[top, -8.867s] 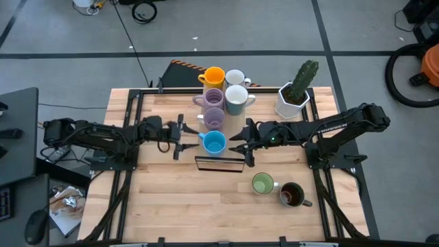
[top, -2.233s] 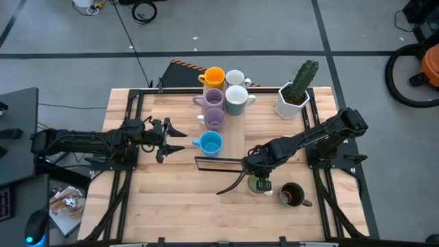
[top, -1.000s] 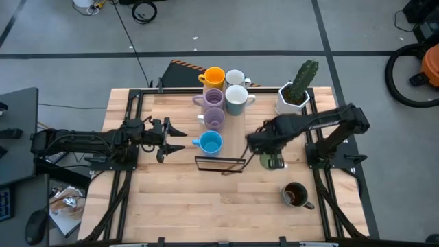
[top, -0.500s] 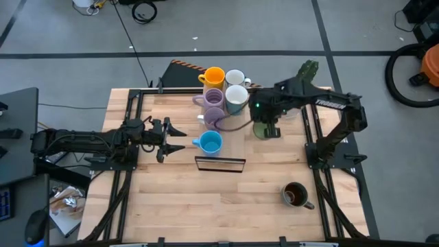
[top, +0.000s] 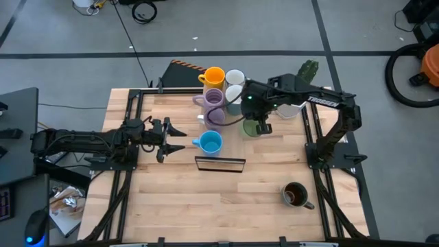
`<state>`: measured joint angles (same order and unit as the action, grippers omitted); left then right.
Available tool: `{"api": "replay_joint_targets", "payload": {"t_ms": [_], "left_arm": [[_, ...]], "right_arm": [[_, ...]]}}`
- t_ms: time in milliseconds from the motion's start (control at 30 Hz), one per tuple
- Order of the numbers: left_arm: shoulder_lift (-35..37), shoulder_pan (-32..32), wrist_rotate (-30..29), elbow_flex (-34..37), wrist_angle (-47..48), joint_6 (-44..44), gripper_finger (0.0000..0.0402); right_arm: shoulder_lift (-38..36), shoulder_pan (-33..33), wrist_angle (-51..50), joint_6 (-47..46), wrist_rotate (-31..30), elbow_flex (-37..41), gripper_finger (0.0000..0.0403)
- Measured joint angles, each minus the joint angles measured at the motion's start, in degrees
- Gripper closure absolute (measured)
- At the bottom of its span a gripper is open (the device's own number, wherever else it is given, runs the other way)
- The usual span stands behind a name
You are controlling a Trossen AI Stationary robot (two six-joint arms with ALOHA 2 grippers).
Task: Place coffee mugs
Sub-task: Put the light green mug on the shelf aligned with light blue mug
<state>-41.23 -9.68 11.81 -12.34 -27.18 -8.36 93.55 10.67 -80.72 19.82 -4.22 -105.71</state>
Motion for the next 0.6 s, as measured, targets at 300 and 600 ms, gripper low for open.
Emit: {"api": "replay_joint_targets", "payload": {"t_ms": [300, 600], "left_arm": [[-0.01, 0.01, -0.01, -0.01, -0.02, 0.00, 0.0139], [-0.01, -0.01, -0.02, 0.00, 0.00, 0.00, 0.0139]], "right_arm": [[6.80, -0.52, -1.06, 1.70, 1.49, -9.24, 0.0384], [14.54, 0.64, -6.55, 4.16, 3.07, -19.93, 0.0384]]}}
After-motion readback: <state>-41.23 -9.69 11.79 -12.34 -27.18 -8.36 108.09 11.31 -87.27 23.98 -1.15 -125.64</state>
